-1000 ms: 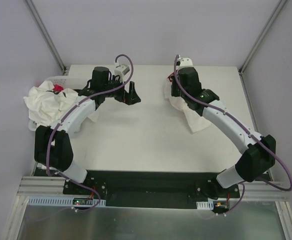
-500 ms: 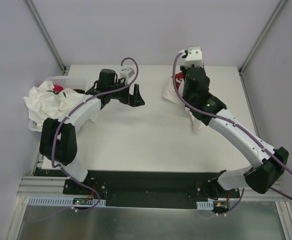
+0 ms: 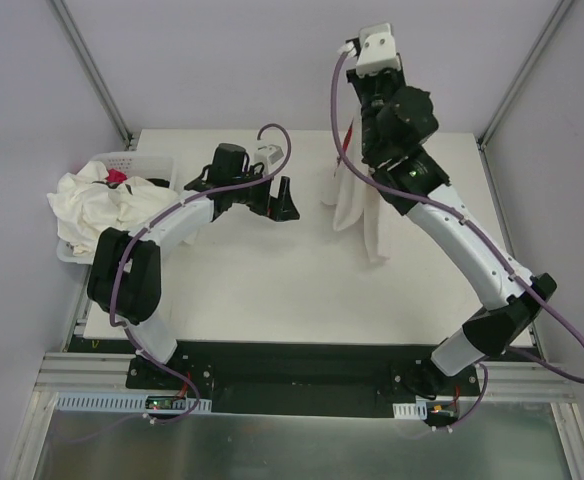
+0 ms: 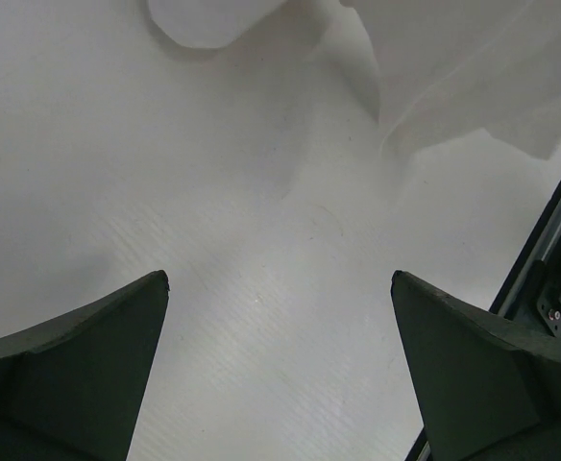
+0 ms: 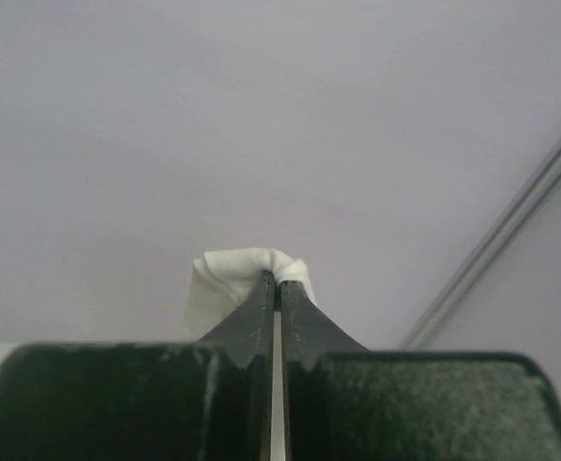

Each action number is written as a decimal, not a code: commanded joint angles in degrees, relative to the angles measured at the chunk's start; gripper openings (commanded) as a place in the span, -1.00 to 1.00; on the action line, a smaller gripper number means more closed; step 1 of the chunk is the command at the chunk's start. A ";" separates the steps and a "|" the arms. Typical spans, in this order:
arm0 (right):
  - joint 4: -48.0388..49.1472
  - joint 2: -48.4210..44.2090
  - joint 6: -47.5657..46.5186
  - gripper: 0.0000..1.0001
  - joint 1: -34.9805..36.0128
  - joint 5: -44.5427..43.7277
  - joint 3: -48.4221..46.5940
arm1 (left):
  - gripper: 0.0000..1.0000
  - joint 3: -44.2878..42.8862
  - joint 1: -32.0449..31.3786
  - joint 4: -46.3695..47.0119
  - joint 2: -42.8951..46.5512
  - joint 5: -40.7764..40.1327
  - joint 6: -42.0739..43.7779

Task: Fold and stack the t-shirts

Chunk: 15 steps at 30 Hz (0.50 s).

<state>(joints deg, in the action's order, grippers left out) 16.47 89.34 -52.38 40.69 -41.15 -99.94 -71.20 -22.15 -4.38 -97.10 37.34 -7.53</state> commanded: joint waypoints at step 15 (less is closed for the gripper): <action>-3.46 -0.75 7.38 -0.99 -0.34 15.22 -22.67 | 0.98 -3.60 -3.34 2.01 0.86 0.71 -0.56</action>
<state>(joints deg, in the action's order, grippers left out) 11.94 90.39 -45.87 40.58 -26.74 -122.87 -72.44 -24.82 -3.68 -97.10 37.39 -7.94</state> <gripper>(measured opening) 0.015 0.992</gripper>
